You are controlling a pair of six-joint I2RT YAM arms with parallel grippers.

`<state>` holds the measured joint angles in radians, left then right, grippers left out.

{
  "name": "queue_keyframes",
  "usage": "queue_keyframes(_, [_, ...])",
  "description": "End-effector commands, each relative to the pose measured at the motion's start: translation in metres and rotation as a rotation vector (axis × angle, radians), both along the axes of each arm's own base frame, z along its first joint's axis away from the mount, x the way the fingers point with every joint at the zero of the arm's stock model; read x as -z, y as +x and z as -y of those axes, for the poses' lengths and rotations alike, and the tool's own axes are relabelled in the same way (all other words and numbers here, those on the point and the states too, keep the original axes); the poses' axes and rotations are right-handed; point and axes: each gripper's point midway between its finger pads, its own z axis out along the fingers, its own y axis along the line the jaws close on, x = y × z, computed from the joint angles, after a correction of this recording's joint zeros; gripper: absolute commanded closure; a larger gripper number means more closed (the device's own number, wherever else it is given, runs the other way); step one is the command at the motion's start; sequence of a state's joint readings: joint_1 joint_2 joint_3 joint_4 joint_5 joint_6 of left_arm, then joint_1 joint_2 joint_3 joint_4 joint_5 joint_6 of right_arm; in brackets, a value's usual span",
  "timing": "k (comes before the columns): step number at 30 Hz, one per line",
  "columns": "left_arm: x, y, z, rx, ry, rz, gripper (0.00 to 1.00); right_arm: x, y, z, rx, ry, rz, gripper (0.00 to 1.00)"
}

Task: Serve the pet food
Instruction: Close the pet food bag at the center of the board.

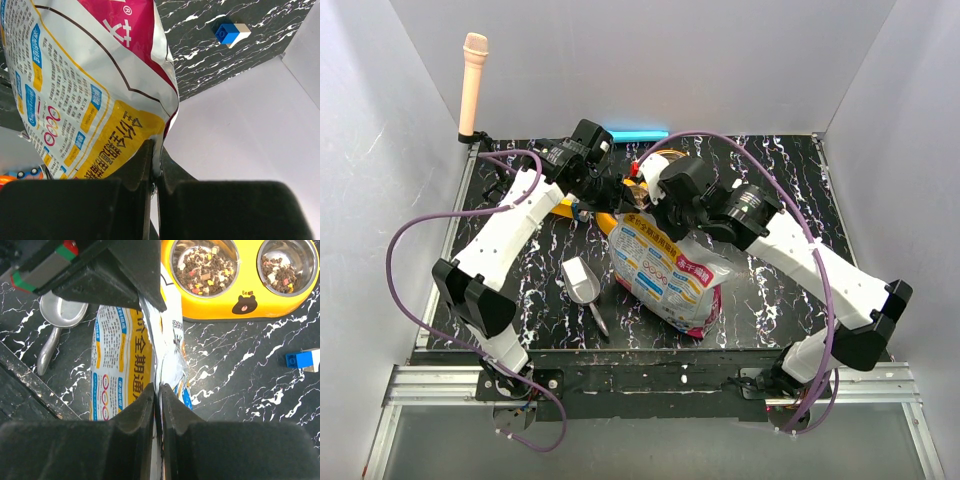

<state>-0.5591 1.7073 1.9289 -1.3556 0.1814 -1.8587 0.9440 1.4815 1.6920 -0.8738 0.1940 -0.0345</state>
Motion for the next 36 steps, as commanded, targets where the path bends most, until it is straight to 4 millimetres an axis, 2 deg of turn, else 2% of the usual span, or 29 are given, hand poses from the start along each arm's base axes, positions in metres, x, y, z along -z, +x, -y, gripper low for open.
queue_keyframes(1, [-0.058,0.033,-0.014,-0.101,-0.093,0.191,1.0,-0.008,-0.002,0.026,0.063,-0.039,0.017,0.83])
queue_keyframes(3, [-0.059,0.031,-0.015,-0.102,-0.095,0.195,1.0,-0.007,-0.002,0.026,0.063,-0.038,0.014,0.85])
queue_keyframes(4, [-0.059,0.031,-0.016,-0.106,-0.093,0.194,1.0,-0.006,-0.002,0.027,0.065,-0.043,0.011,0.9])
queue_keyframes(5, [-0.059,0.031,-0.017,-0.11,-0.094,0.197,1.0,-0.004,-0.004,0.027,0.055,-0.052,-0.01,0.98])
queue_keyframes(12, [-0.059,0.03,-0.017,-0.113,-0.098,0.193,1.0,-0.005,-0.008,0.038,0.073,-0.044,0.0,0.99])
queue_keyframes(16, [-0.059,0.031,-0.017,-0.115,-0.101,0.194,1.0,-0.003,-0.015,0.038,0.059,-0.034,-0.024,0.86])
queue_keyframes(22, [-0.059,0.031,-0.017,-0.115,-0.101,0.194,1.0,-0.001,-0.022,0.047,0.056,-0.055,-0.044,0.74])
queue_keyframes(23, [-0.059,0.031,-0.017,-0.115,-0.102,0.195,1.0,-0.002,-0.022,0.048,0.06,-0.059,-0.042,0.76])
queue_keyframes(24, [-0.059,0.031,-0.017,-0.116,-0.103,0.193,1.0,-0.002,-0.023,0.05,0.061,-0.057,-0.042,0.9])
queue_keyframes(25, [-0.059,0.03,-0.017,-0.117,-0.103,0.195,1.0,-0.003,-0.024,0.052,0.063,-0.061,-0.042,0.98])
queue_keyframes(32, [-0.057,0.031,-0.017,-0.117,-0.1,0.19,1.0,-0.002,-0.038,0.067,0.076,-0.026,-0.087,0.99])
queue_keyframes(33, [-0.057,0.031,-0.017,-0.118,-0.102,0.19,1.0,-0.002,-0.04,0.068,0.082,-0.013,-0.102,0.98])
queue_keyframes(34, [-0.058,0.031,-0.017,-0.117,-0.103,0.193,1.0,-0.004,-0.042,0.069,0.08,-0.003,-0.102,0.85])
queue_keyframes(36, [-0.057,0.031,-0.016,-0.115,-0.103,0.191,1.0,-0.003,-0.047,0.071,0.076,0.005,-0.118,0.81])
